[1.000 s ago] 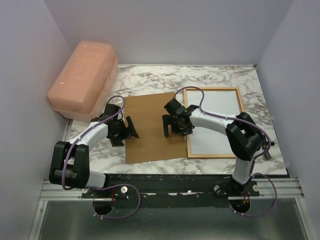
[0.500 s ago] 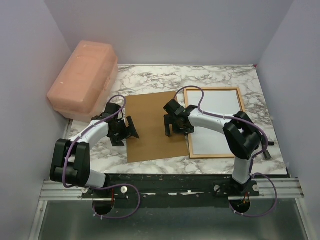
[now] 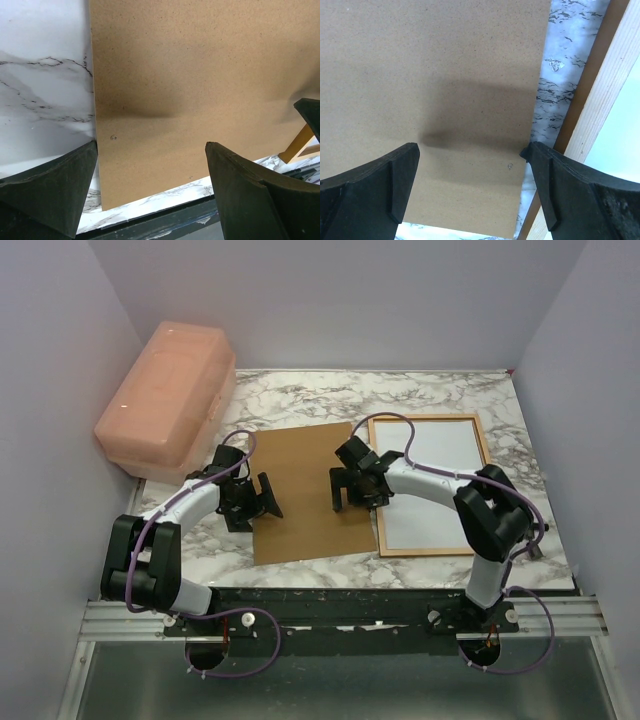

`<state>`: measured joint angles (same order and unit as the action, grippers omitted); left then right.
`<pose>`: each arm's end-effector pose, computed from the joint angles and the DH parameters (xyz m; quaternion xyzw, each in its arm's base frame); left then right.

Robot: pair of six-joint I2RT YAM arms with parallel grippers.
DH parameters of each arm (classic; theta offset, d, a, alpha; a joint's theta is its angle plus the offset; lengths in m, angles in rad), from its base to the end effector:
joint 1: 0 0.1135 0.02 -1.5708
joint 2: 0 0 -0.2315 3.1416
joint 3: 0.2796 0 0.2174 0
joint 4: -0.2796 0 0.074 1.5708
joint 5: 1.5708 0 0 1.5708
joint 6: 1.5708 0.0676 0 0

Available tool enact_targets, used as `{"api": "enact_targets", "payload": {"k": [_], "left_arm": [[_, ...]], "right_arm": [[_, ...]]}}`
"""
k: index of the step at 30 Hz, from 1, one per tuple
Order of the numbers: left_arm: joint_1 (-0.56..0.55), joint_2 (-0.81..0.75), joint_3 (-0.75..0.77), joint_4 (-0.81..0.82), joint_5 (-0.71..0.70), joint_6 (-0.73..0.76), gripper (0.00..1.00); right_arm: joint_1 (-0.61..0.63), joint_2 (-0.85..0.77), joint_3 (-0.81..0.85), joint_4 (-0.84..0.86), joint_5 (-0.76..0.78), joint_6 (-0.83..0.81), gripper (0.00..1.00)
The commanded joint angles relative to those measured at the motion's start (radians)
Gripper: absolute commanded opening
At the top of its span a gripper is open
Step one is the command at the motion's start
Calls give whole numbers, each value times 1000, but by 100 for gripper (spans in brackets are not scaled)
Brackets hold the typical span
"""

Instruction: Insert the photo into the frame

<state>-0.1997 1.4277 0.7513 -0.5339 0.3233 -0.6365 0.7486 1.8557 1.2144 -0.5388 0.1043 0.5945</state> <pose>0.2273 -0.0679 0.1294 -0.1822 0.9542 -0.2165 0.0974 0.2555 0.2277 0.1281 -0.0653 0.9775 0.0806 0.1836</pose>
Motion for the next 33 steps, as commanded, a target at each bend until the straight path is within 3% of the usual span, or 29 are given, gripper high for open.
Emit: {"api": "enact_targets", "payload": {"k": [1, 13, 19, 25, 33], "left_arm": [[-8, 18, -26, 25, 44, 10, 90], [-78, 24, 0, 45, 66, -20, 90], [-194, 73, 73, 51, 59, -65, 89], [-285, 135, 144, 38, 32, -88, 89], [-285, 170, 145, -21, -65, -84, 90]], "right_arm": [[10, -36, -28, 76, -214, 20, 100], [10, -242, -37, 7, -321, 44, 100], [10, -405, -130, -51, -210, 71, 100], [-25, -488, -215, -145, 14, 53, 100], [-156, -476, -340, -121, 25, -3, 100]]}}
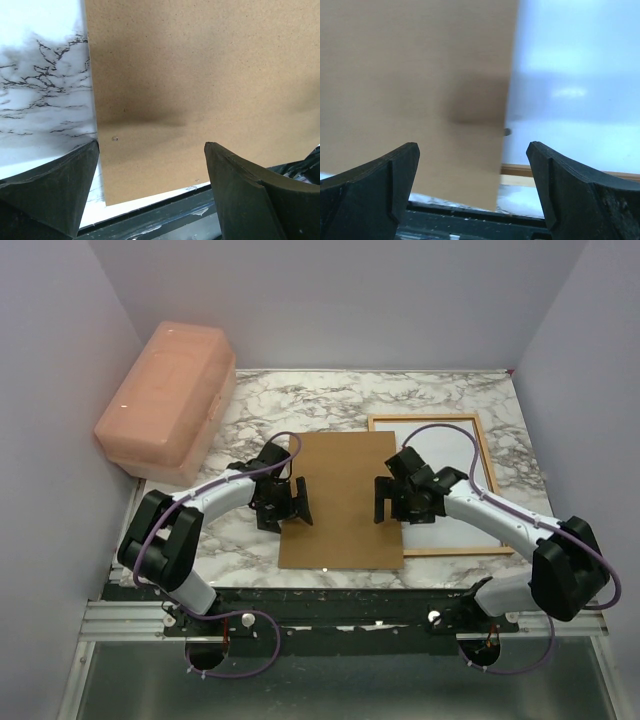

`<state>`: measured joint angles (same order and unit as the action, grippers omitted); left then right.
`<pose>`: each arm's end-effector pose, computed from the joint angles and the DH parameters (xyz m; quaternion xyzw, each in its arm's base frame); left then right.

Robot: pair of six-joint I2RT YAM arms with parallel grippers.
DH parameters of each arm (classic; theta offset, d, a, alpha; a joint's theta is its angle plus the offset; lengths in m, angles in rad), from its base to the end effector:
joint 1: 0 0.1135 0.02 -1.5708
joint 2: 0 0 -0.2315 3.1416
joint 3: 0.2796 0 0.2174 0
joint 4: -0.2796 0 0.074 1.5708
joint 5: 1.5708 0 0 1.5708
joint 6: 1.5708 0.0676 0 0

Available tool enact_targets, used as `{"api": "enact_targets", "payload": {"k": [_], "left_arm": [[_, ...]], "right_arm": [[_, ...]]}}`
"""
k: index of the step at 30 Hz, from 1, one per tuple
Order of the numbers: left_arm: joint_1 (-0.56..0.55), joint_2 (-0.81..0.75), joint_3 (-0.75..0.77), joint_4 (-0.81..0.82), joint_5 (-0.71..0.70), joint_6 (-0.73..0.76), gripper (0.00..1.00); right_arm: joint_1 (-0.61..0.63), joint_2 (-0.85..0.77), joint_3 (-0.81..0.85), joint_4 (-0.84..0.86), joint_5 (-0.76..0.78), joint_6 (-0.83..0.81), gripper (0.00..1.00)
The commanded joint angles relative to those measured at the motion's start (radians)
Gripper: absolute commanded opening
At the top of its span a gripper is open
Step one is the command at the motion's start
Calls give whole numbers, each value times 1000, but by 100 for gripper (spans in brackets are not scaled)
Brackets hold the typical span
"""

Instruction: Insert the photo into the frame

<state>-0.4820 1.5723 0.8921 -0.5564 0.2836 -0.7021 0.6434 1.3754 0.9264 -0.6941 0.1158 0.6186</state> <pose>0.2270 -0.1401 0.1290 -0.0838 0.9729 -0.2075 0.0589 0.2030 0.1425 0.1755 0.0002 0.9757 0.0793 0.2044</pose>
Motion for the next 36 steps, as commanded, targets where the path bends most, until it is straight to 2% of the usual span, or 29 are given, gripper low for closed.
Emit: {"api": "enact_targets", "payload": {"k": [1, 5, 12, 20, 29, 34, 36], "left_arm": [[-3, 31, 4, 6, -23, -21, 90], [-3, 42, 4, 11, -23, -19, 90], [-3, 59, 1, 22, -17, -12, 90], [-2, 74, -6, 45, 5, -3, 89], [-2, 92, 2, 61, 36, 5, 88], [-2, 98, 1, 67, 42, 7, 88], [-3, 102, 3, 69, 48, 10, 88]], "right_arm": [[-71, 9, -56, 43, 3, -39, 100], [-159, 27, -72, 101, -68, -86, 100], [-268, 73, -78, 273, -363, -114, 100], [-383, 214, -95, 403, -563, -87, 97], [-399, 233, -112, 505, -715, -61, 91], [-402, 172, -147, 570, -809, -9, 75], [-401, 147, -159, 598, -846, 22, 64]]}}
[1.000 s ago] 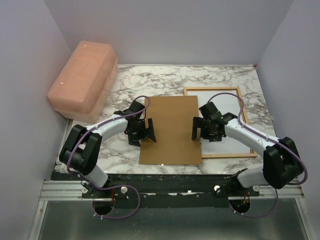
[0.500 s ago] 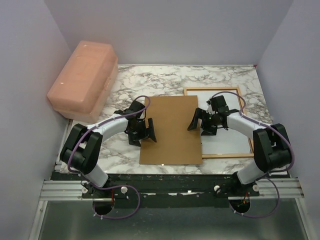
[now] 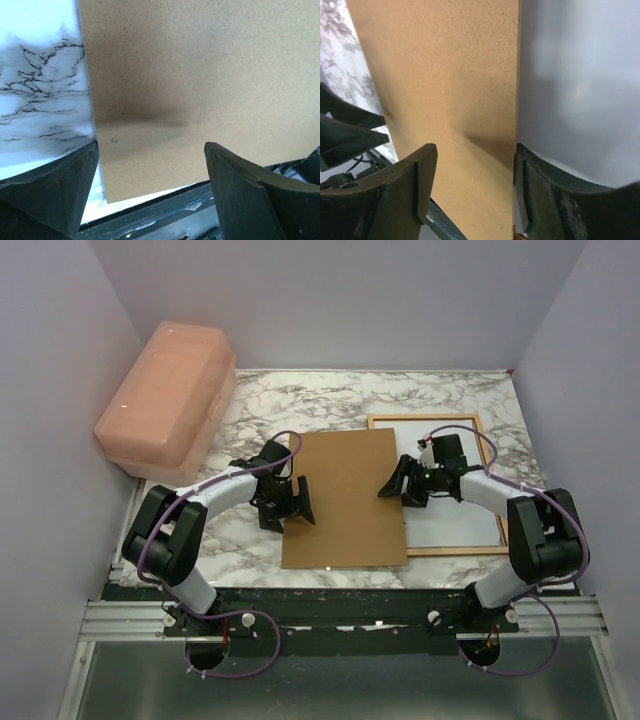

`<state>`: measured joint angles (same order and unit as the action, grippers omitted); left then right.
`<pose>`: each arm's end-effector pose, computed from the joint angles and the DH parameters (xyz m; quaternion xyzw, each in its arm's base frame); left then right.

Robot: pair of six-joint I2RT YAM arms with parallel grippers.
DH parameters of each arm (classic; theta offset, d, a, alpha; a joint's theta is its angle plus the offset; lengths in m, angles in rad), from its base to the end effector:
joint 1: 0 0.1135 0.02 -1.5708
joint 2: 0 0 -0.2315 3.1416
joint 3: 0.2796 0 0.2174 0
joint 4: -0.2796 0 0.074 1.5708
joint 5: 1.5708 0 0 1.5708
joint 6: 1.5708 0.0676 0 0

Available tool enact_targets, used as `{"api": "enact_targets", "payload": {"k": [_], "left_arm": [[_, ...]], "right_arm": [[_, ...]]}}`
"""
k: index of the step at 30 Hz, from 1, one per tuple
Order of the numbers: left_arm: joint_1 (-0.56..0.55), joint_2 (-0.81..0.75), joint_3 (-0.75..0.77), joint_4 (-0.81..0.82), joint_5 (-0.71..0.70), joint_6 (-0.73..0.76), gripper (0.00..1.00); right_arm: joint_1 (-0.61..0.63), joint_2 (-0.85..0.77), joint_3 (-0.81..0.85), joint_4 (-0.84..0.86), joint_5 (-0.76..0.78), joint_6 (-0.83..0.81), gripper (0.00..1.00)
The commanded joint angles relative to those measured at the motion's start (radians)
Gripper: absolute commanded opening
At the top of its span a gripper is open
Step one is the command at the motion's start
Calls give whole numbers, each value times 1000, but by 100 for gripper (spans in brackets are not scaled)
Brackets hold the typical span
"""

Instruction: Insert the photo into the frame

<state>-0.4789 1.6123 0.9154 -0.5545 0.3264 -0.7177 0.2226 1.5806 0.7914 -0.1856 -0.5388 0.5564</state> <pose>0.2311 -0.1444 0.1256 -0.0904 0.9703 -0.2209 0.0393 0.2714 0.0970 0.1297 0.0760 0.9216 0.3428 0.1652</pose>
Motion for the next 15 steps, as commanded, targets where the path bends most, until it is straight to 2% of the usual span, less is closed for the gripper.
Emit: {"api": "enact_targets", "payload": {"k": [1, 2, 6, 9, 15], "left_arm": [[-6, 62, -21, 68, 6, 26, 88], [-5, 63, -22, 68, 7, 27, 88], [-6, 47, -26, 76, 11, 25, 88], [-7, 28, -27, 90, 28, 23, 88], [-13, -14, -27, 91, 28, 20, 88]], "right_arm": [[20, -69, -28, 105, -211, 98, 63], [20, -82, -31, 115, -227, 110, 60], [20, -127, -28, 130, -259, 144, 32], [20, -159, -9, 117, -275, 151, 28], [21, -238, 100, -39, -237, 109, 8]]}}
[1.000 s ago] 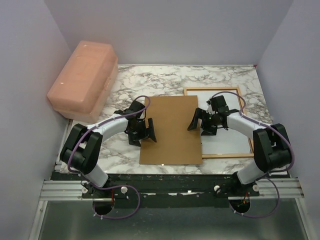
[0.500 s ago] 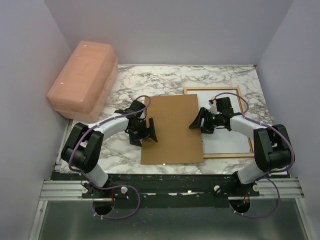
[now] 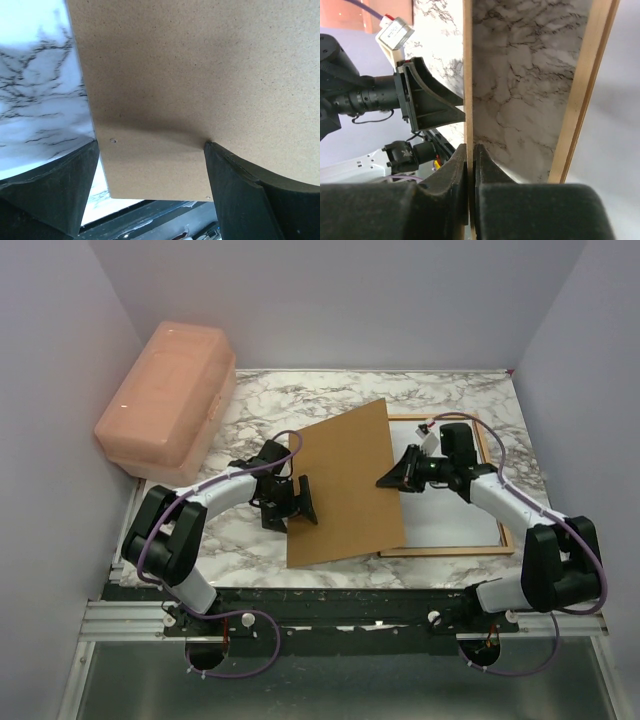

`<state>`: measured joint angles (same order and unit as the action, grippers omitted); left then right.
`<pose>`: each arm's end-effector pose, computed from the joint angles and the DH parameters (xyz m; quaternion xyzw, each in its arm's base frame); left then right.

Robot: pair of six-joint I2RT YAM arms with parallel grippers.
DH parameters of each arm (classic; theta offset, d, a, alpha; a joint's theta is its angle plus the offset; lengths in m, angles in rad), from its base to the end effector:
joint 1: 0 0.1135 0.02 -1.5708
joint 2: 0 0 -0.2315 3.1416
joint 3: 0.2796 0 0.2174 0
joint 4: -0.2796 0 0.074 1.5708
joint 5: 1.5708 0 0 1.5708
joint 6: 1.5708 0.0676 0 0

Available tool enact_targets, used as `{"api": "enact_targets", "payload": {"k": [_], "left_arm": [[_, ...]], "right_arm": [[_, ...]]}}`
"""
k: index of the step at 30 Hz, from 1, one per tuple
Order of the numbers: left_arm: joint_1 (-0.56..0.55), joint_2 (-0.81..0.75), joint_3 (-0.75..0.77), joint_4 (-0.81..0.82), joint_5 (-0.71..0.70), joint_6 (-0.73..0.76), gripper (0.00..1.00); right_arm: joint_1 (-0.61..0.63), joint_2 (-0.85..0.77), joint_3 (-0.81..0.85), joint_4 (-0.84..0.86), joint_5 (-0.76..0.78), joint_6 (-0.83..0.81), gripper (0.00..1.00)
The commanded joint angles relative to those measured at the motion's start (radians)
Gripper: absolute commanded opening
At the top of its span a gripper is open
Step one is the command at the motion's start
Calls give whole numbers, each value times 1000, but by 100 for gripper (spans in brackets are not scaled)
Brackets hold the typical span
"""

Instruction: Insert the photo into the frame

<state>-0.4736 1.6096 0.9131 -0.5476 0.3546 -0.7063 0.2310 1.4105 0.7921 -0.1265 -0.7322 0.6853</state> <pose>0.2312 -0.1449 0.1267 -0.0843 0.9680 -0.2337 0.0362 0.2617 0.1080 0.1855 0.0526 0.8656 0.4598 0.1911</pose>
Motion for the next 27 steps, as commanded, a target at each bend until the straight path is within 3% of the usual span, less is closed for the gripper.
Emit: {"api": "enact_targets", "payload": {"k": [1, 6, 13, 22, 27], "left_arm": [[-19, -25, -25, 81, -10, 8, 87], [-20, -113, -12, 29, -95, 5, 88], [-27, -236, 55, -108, -206, 16, 89], [-49, -394, 141, -204, -276, 12, 94], [-51, -412, 181, -263, -301, 14, 94]], "right_arm": [[13, -80, 144, -167, -6, -48, 5], [12, -85, 368, -498, 191, -173, 1], [17, -37, 613, -771, 386, -262, 1], [67, 17, 765, -932, 579, -275, 1], [158, 86, 885, -1018, 692, -264, 1]]}}
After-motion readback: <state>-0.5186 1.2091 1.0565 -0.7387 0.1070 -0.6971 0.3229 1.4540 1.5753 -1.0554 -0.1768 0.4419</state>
